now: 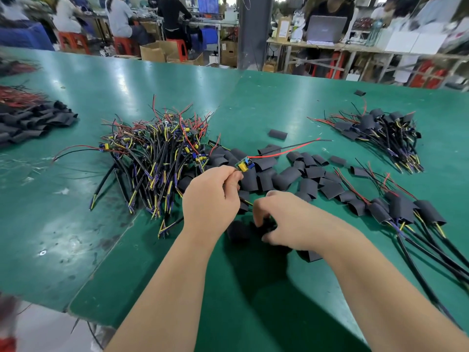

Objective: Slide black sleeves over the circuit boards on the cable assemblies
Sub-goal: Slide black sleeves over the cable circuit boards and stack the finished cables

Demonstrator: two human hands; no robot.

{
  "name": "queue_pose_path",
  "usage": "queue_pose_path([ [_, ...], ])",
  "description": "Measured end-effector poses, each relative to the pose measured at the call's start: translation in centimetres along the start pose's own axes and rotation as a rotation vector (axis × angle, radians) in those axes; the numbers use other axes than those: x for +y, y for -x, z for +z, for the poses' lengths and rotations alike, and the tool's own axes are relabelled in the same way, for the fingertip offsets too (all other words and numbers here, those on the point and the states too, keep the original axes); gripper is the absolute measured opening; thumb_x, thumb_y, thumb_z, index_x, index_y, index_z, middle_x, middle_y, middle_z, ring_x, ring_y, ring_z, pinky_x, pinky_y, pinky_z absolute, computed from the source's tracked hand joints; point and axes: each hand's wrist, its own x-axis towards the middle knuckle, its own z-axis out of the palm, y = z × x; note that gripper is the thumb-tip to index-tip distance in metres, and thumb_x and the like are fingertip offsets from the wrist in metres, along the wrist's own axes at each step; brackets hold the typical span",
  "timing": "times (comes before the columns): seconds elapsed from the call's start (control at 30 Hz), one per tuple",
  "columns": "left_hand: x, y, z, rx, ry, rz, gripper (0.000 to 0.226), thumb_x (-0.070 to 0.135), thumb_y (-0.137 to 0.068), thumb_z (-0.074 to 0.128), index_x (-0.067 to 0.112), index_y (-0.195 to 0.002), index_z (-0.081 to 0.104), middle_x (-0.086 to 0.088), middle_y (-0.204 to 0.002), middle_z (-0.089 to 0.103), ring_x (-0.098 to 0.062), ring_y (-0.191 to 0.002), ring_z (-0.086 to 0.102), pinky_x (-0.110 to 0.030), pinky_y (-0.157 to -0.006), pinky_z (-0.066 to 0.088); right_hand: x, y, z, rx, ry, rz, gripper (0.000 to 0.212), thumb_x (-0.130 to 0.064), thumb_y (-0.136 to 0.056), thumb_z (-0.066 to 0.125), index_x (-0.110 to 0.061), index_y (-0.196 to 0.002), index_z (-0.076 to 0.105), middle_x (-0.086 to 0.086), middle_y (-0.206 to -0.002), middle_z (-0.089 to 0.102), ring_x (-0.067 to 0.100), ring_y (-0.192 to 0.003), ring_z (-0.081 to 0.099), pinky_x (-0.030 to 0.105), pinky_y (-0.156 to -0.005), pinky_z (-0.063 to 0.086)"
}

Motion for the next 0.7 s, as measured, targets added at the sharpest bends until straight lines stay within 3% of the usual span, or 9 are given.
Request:
queue_pose_path([
  [0.13, 0.0, 0.0, 0.0, 0.015, 0.013, 0.010, 0.019, 0.016, -0.093, 0.054, 0.010, -0.085, 0.070, 0.002, -0.072, 0.069, -0.023, -0.067, 0.061, -0.041, -0.063, 0.049, 1.0, -0.7, 0.3, 0.208, -0.029, 0.036, 0.030, -0.012, -0.081, 0.063, -0.017, -0.110, 0.061, 0.001, -0.102, 0.060, 0.020, -0.095, 0.054, 0.037, -0.083, 0.049],
  [0.27, 0.0, -0.1, -0.1, 0.035, 0.032, 0.005, 0.023, 0.019, -0.092, 0.051, 0.010, -0.084, 0.070, 0.000, -0.071, 0.069, -0.025, -0.069, 0.064, -0.043, -0.065, 0.050, 2.0, -0.7, 0.9, 0.351, 0.016, 0.043, 0.010, -0.026, -0.083, 0.067, -0.020, -0.088, 0.062, -0.007, -0.088, 0.053, 0.018, -0.089, 0.056, 0.037, -0.077, 0.051],
  [0.4, 0.0, 0.0, 0.0, 0.041, 0.031, 0.006, 0.023, 0.019, -0.092, 0.050, 0.010, -0.084, 0.070, 0.001, -0.071, 0.069, -0.025, -0.069, 0.064, -0.042, -0.064, 0.050, 2.7, -1.2, 1.3, 0.388, -0.160, 0.052, 0.024, -0.047, -0.083, 0.063, -0.024, -0.076, 0.060, -0.007, -0.084, 0.054, 0.005, -0.074, 0.051, 0.019, -0.064, 0.038],
  [0.47, 0.0, 0.0, 0.0, 0.046, 0.032, 0.004, 0.024, 0.020, -0.092, 0.050, 0.010, -0.084, 0.070, 0.001, -0.071, 0.068, -0.025, -0.068, 0.063, -0.042, -0.063, 0.049, 4.2, -2.5, 0.7, 0.585, -0.221, 0.155, 0.014, -0.030, -0.089, 0.059, -0.019, -0.084, 0.066, 0.001, -0.089, 0.060, 0.014, -0.081, 0.055, 0.020, -0.067, 0.033],
  [0.5, -0.1, 0.0, 0.0, 0.047, 0.037, 0.003, 0.025, 0.020, -0.092, 0.050, 0.010, -0.084, 0.070, 0.000, -0.071, 0.068, -0.025, -0.067, 0.063, -0.043, -0.063, 0.049, 5.2, -3.3, 0.2, 0.625, -0.189, 0.231, 0.014, -0.017, -0.090, 0.055, -0.015, -0.097, 0.067, 0.007, -0.101, 0.061, 0.023, -0.094, 0.056, 0.023, -0.078, 0.036],
  [0.53, -0.1, 0.0, 0.1, 0.046, 0.044, 0.006, 0.024, 0.019, -0.093, 0.050, 0.009, -0.084, 0.070, -0.001, -0.070, 0.068, -0.025, -0.067, 0.062, -0.043, -0.062, 0.049, 6.1, -4.0, -0.3, 0.579, -0.134, 0.316, 0.029, -0.007, -0.088, 0.051, -0.015, -0.113, 0.063, 0.012, -0.116, 0.058, 0.030, -0.108, 0.051, 0.029, -0.090, 0.037],
  [0.6, -0.1, 0.0, 0.0, 0.043, 0.055, 0.016, 0.025, 0.018, -0.093, 0.050, 0.007, -0.083, 0.070, -0.003, -0.070, 0.067, -0.026, -0.066, 0.062, -0.044, -0.061, 0.049, 7.5, -5.1, -1.1, 0.329, -0.064, 0.446, 0.057, -0.001, -0.086, 0.045, -0.023, -0.138, 0.047, 0.013, -0.142, 0.041, 0.036, -0.128, 0.035, 0.040, -0.104, 0.035],
  [0.67, -0.2, 0.0, 0.0, 0.043, 0.060, 0.017, 0.027, 0.020, -0.092, 0.048, 0.006, -0.083, 0.069, -0.003, -0.070, 0.066, -0.026, -0.066, 0.061, -0.044, -0.060, 0.048, 7.9, -5.9, -1.4, 0.139, -0.027, 0.441, 0.068, 0.001, -0.084, 0.042, -0.032, -0.143, 0.041, 0.012, -0.152, 0.030, 0.036, -0.137, 0.027, 0.045, -0.109, 0.031],
  [0.7, -0.2, 0.0, 0.0, 0.044, 0.062, 0.017, 0.028, 0.021, -0.092, 0.047, 0.006, -0.083, 0.069, -0.003, -0.070, 0.066, -0.026, -0.066, 0.061, -0.044, -0.060, 0.048, 7.8, -6.1, -1.5, 0.089, -0.019, 0.396, 0.067, 0.001, -0.083, 0.042, -0.033, -0.140, 0.046, 0.013, -0.150, 0.035, 0.036, -0.135, 0.031, 0.044, -0.109, 0.033],
])
